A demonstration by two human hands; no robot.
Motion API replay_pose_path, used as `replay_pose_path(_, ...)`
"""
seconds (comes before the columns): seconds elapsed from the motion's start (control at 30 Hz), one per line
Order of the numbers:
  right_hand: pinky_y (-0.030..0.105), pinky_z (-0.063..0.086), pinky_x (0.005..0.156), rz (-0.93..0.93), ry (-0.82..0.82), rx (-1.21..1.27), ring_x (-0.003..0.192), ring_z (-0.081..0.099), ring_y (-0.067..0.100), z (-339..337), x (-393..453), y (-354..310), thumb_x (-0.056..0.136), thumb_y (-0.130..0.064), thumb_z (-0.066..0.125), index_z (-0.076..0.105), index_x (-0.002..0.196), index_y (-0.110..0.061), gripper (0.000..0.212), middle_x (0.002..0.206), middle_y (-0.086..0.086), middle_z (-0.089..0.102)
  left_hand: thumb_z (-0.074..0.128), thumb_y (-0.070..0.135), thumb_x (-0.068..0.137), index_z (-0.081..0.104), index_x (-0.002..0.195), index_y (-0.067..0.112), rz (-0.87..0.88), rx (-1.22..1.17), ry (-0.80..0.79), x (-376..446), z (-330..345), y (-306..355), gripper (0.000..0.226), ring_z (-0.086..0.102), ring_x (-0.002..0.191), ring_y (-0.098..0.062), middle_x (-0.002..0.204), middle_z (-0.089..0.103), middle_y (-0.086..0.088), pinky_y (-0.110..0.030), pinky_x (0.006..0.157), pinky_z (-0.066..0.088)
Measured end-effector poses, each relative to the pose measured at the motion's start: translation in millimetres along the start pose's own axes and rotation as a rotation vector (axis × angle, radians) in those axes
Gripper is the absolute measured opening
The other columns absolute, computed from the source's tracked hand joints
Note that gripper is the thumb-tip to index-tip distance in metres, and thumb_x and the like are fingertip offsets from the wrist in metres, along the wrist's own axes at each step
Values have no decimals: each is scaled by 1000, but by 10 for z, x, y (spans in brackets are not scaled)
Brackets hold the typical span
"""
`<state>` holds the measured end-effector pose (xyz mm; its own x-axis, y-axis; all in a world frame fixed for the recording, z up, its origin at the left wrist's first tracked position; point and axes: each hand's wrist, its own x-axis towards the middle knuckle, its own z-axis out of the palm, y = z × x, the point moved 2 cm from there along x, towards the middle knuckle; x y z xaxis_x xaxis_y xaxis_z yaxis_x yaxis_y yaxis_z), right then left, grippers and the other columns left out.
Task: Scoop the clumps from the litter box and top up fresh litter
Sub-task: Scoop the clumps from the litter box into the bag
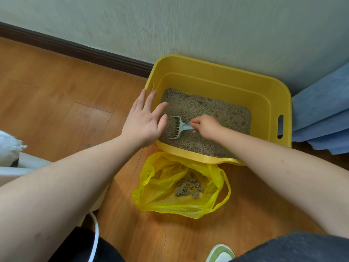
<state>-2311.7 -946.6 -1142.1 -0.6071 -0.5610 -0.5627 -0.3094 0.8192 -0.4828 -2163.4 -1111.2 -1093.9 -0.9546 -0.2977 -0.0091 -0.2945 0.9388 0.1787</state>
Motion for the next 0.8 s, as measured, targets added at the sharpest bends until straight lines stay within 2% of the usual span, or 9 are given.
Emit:
replay_pose_path(0.1, 15, 29, 37, 32, -8, 93, 46, 41, 3, 50, 14, -6, 100, -23, 49, 62, 125, -18, 29, 93, 3, 71, 20, 49, 100, 39, 144, 30, -7, 7, -3, 8, -3, -3, 51, 2, 150, -36, 160, 21, -14, -51, 120, 10)
replay_pose_path(0.23, 18, 24, 36, 59, -58, 247, 43, 32, 8, 126, 6, 114, 100, -23, 48, 63, 124, -18, 29, 82, -2, 68, 21, 46, 101, 40, 143, 30, -5, 13, 4, 6, 5, -8, 50, 3, 150, -36, 160, 22, -14, -51, 120, 11)
replay_pose_path(0.33, 20, 23, 39, 59, -66, 284, 43, 29, 8, 164, -2, 180, 100, -23, 48, 63, 124, -18, 28, 81, -3, 68, 20, 46, 101, 39, 144, 30, -6, 15, 1, 0, 12, -12, 49, 3, 150, -35, 160, 22, -14, -51, 120, 11)
replay_pose_path(0.53, 14, 29, 44, -123, 49, -78, 50, 44, -1, -88, 43, 70, 100, -23, 48, 64, 123, -20, 28, 90, -6, 66, 21, 45, 100, 39, 145, 29, -9, 15, -10, 0, -6, -10, 51, 2, 150, -35, 160, 21, -14, -51, 120, 10)
replay_pose_path(0.6, 17, 33, 50, -145, 52, -165, 55, 48, -1, -171, 59, 54, 100, -18, 48, 65, 120, -19, 27, 89, -5, 65, 21, 45, 99, 39, 144, 28, -7, 17, -8, 0, -10, -2, 52, 3, 150, -36, 160, 21, -14, -51, 120, 11)
replay_pose_path(0.7, 31, 53, 71, -179, 38, -332, 73, 65, 17, -216, 116, 39, 97, -6, 47, 70, 104, -13, 25, 91, 7, 71, 21, 45, 99, 38, 145, 28, -10, 22, -11, 8, -4, -3, 52, 2, 150, -36, 160, 21, -14, -51, 120, 10)
replay_pose_path(0.73, 34, 53, 73, -193, 34, -395, 76, 66, 25, -226, 136, 13, 95, -3, 46, 69, 101, -11, 24, 90, 11, 70, 21, 45, 99, 38, 145, 29, -11, 21, -10, 9, -1, -7, 52, 2, 150, -36, 161, 20, -14, -51, 120, 10)
replay_pose_path(0.8, 31, 47, 62, -213, 17, -506, 64, 57, 23, -255, 139, -97, 93, 0, 46, 68, 100, -11, 26, 81, 7, 65, 23, 45, 100, 38, 145, 29, -10, 22, -5, 9, 6, -13, 50, 2, 150, -35, 161, 20, -13, -50, 120, 10)
